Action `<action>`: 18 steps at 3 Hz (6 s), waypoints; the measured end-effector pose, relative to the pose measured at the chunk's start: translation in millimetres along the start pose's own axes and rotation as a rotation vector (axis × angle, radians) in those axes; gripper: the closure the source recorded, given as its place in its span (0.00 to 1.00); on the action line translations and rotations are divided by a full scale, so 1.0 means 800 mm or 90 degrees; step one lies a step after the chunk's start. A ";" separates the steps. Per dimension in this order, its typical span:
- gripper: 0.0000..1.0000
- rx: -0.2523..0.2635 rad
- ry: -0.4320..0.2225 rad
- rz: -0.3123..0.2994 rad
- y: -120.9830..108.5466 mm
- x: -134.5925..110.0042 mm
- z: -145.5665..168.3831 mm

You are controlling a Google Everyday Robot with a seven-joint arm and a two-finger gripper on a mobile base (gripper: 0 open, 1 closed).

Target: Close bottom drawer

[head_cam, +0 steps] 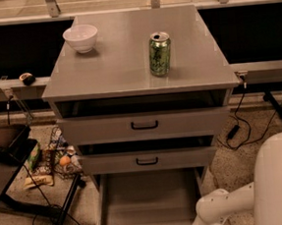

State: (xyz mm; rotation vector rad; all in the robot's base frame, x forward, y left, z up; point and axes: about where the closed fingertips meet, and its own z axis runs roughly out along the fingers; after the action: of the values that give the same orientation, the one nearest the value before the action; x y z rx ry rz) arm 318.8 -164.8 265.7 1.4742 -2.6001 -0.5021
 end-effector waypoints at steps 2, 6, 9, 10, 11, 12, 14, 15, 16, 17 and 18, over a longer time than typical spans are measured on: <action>1.00 0.006 -0.016 -0.020 0.045 0.030 0.075; 1.00 0.092 -0.078 0.056 0.034 -0.029 0.158; 1.00 0.222 -0.097 -0.090 0.003 -0.101 0.166; 1.00 0.263 -0.090 -0.110 -0.004 -0.124 0.156; 1.00 0.310 -0.074 -0.127 -0.014 -0.141 0.134; 1.00 0.347 -0.055 -0.144 -0.029 -0.160 0.106; 1.00 0.363 -0.072 -0.137 -0.042 -0.173 0.108; 1.00 0.366 -0.073 -0.138 -0.046 -0.175 0.106; 1.00 0.379 -0.076 -0.139 -0.062 -0.183 0.100; 1.00 0.394 -0.079 -0.141 -0.095 -0.200 0.095; 1.00 0.394 -0.079 -0.141 -0.093 -0.200 0.094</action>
Offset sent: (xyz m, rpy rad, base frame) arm -0.1074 0.0337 -0.0856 -0.0431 -0.1805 0.0047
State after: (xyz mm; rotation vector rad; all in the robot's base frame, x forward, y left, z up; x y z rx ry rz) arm 443.8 -47.1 180.4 1.9681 -2.8531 0.2406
